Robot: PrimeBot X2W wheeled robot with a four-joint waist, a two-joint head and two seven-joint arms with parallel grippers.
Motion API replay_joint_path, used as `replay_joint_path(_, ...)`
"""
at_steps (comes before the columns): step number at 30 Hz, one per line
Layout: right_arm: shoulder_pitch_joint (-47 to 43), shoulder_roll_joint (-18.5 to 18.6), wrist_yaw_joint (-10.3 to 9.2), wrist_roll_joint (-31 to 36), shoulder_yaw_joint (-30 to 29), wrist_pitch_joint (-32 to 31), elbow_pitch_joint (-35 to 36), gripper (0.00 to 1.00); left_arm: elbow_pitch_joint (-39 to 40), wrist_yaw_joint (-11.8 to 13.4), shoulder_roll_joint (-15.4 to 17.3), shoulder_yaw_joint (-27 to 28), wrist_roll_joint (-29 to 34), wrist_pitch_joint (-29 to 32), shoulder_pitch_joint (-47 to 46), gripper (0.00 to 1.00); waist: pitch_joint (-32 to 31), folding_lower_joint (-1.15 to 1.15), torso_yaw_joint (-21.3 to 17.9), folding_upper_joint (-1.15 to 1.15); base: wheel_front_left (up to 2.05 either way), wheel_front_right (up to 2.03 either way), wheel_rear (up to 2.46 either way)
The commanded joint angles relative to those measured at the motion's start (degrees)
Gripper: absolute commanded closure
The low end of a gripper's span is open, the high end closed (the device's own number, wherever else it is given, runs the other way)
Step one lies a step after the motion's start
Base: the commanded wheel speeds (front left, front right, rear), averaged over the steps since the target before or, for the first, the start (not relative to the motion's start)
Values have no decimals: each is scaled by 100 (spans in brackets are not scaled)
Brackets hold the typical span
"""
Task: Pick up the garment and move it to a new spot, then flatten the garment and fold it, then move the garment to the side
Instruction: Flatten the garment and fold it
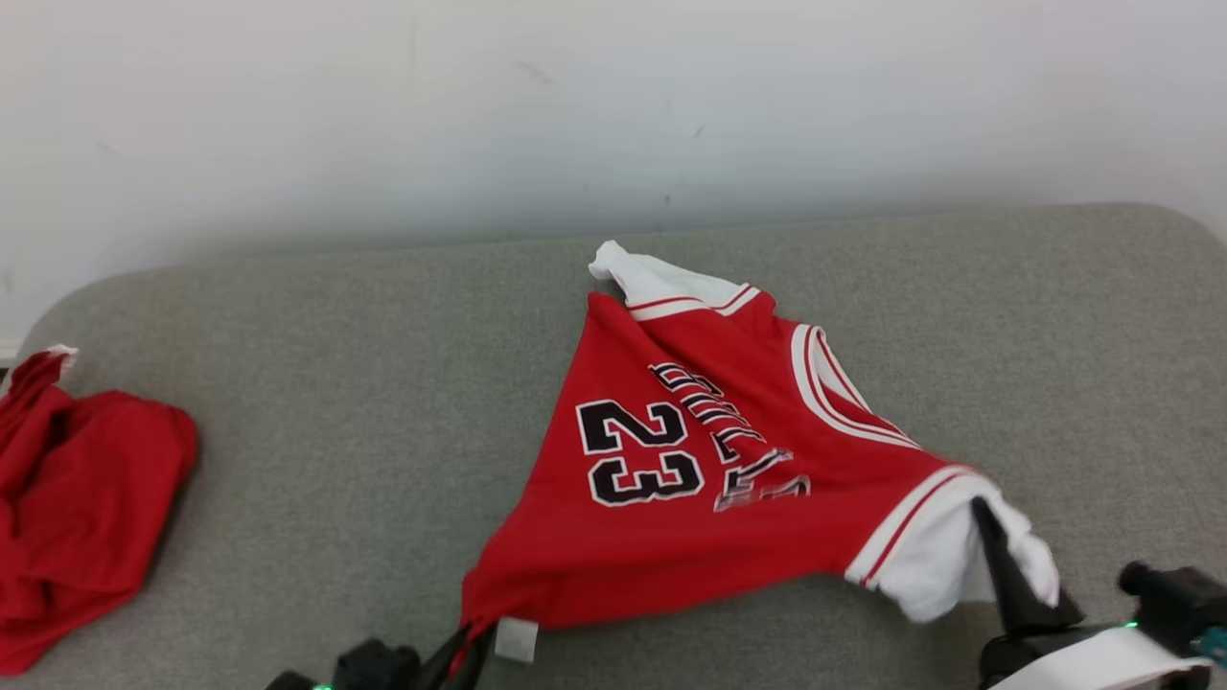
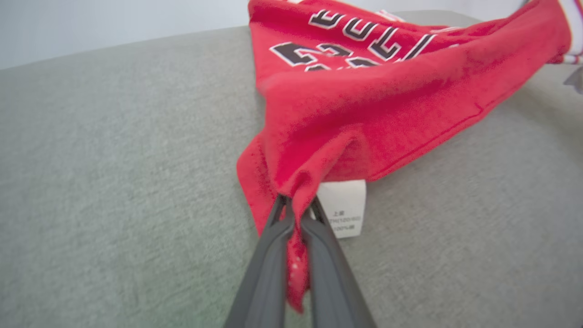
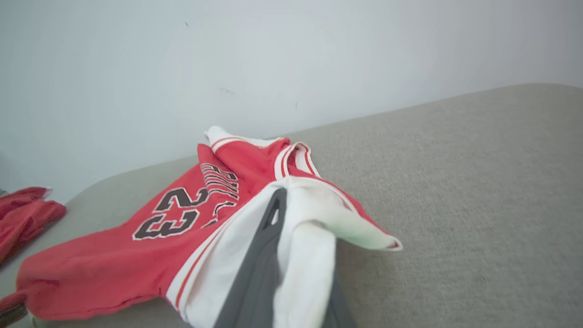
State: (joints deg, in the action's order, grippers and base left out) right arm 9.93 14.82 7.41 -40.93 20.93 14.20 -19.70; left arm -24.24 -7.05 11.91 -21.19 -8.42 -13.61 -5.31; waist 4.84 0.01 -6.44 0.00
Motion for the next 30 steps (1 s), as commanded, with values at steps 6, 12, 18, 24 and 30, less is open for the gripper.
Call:
replay_joint_path(6, -290, 544, 12, -757, -479, -116, 1582, 100, 1931, -42, 360, 89, -985, 946, 188, 100, -307, -1, 48, 0, 0, 0, 0)
replay_joint_path(12, -433, 966, 12, -1078, -1169, -566, 3080, 100, 4369, -46, 1092, -39, -2391, 2373, -14, 100, -516, -1, 46, 0, 0, 0, 0)
replay_joint_path(18, -282, 1137, 12, -985, -2080, -1227, 4325, 100, 5911, 36, 1662, 436, -3535, 3568, -721, 100, -558, -1, -9, 0, 0, 0, 0)
replay_joint_path(24, 247, 1032, 12, -1104, -2877, -2206, 5222, 100, 6350, 390, 1835, 793, -4371, 4501, -1661, 100, -506, -1, -112, 0, 0, 0, 0)
replay_joint_path(30, 1068, 864, 12, -1125, -3383, -3237, 5350, 100, 6172, 579, 1976, 977, -4632, 5014, -2551, 100, -208, -1, -144, 0, 0, 0, 0)
